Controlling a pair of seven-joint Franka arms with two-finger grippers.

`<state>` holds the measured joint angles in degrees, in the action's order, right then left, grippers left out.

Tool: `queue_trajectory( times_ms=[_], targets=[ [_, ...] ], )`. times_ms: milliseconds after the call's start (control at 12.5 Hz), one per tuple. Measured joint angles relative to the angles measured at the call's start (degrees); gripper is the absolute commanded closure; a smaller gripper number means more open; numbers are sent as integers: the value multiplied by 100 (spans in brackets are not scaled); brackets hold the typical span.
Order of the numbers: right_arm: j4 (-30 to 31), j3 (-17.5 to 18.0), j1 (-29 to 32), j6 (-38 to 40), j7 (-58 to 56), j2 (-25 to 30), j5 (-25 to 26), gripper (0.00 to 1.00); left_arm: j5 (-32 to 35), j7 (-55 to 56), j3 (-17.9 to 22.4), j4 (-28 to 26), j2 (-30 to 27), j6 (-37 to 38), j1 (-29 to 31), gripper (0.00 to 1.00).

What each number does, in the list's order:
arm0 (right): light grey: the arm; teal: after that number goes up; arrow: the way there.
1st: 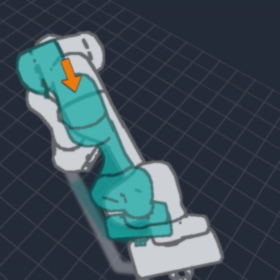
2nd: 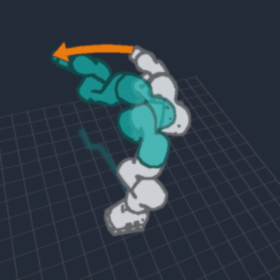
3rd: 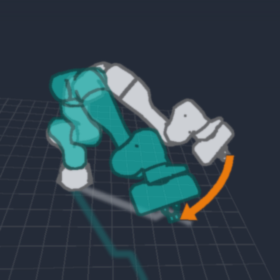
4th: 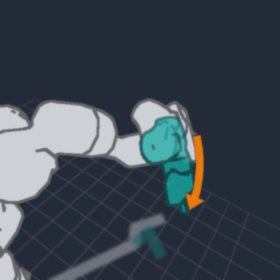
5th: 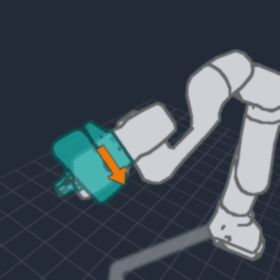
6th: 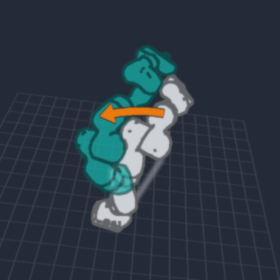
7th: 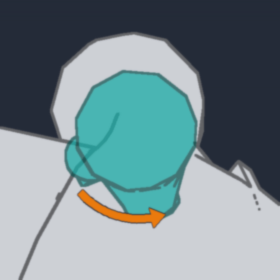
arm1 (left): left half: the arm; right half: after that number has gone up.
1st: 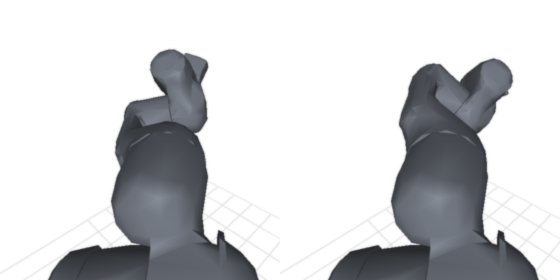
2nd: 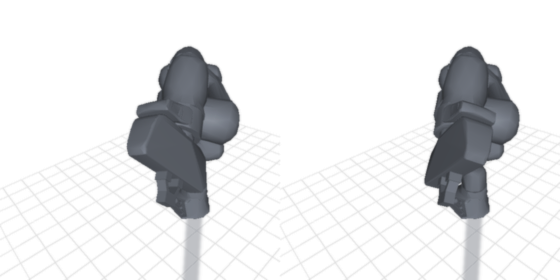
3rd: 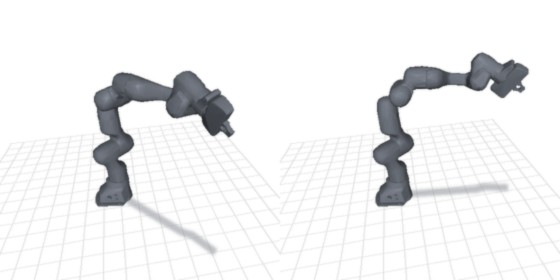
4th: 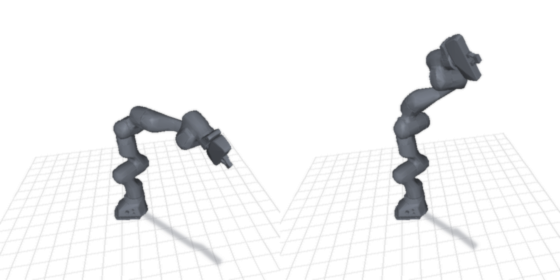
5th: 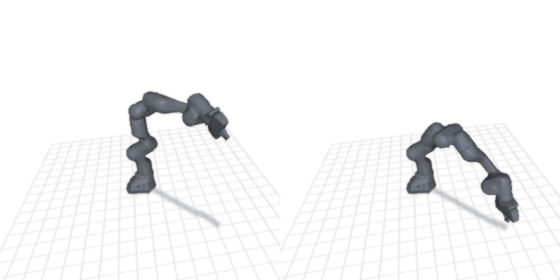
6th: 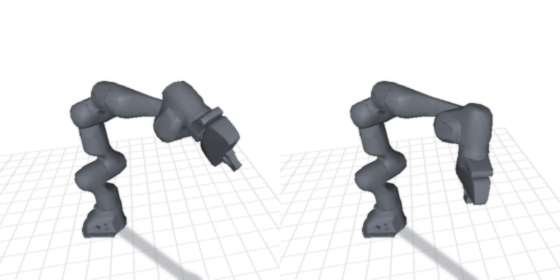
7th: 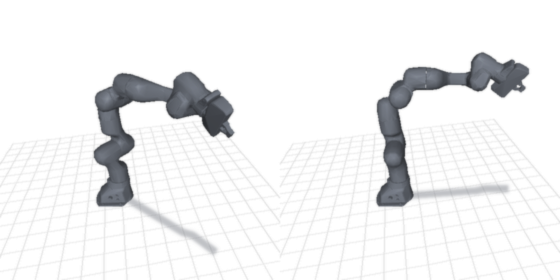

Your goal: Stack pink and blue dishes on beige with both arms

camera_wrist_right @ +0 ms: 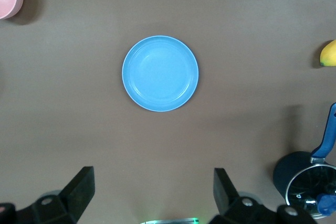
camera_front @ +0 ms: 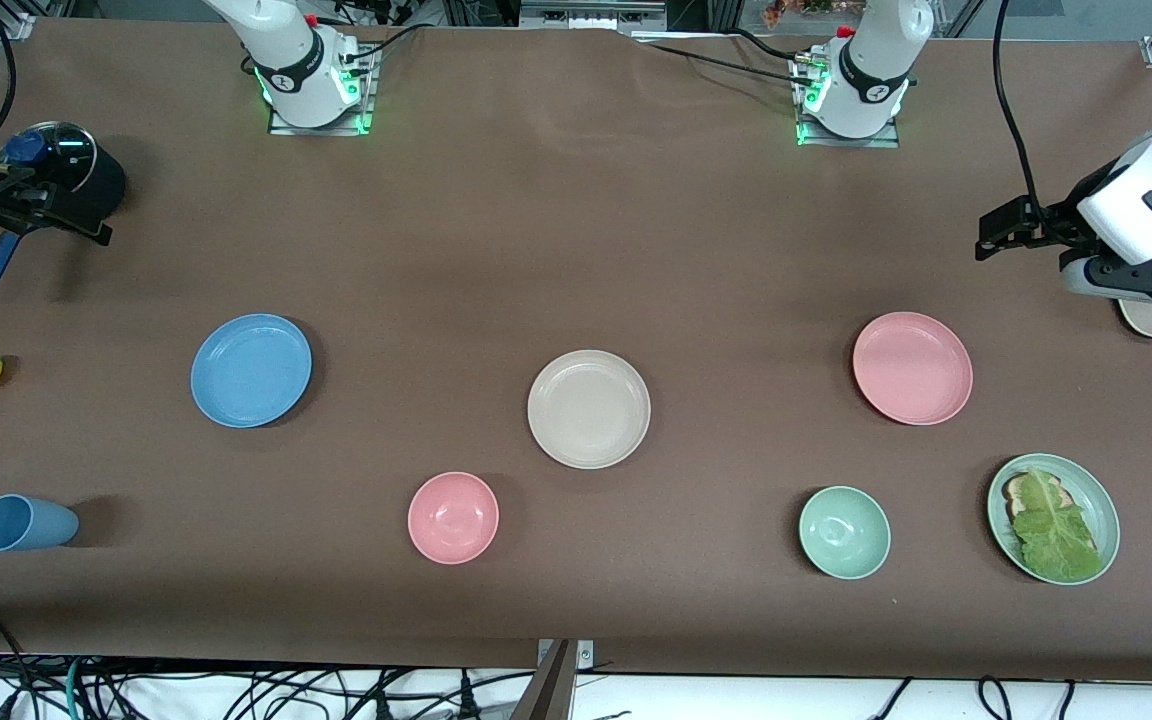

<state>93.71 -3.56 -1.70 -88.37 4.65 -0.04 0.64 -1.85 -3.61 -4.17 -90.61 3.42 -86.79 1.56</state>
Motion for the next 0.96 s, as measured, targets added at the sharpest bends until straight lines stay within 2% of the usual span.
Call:
queue_trajectory(
  times_ms=[560, 960],
  targets=[
    [0, -2, 0, 0, 0, 0, 0, 0, 0, 0, 20, 9, 224, -69, 191, 0],
    [0, -2, 0, 0, 0, -1, 0, 0, 1, -4, 25, 3, 896, -334, 340, 0]
  ],
)
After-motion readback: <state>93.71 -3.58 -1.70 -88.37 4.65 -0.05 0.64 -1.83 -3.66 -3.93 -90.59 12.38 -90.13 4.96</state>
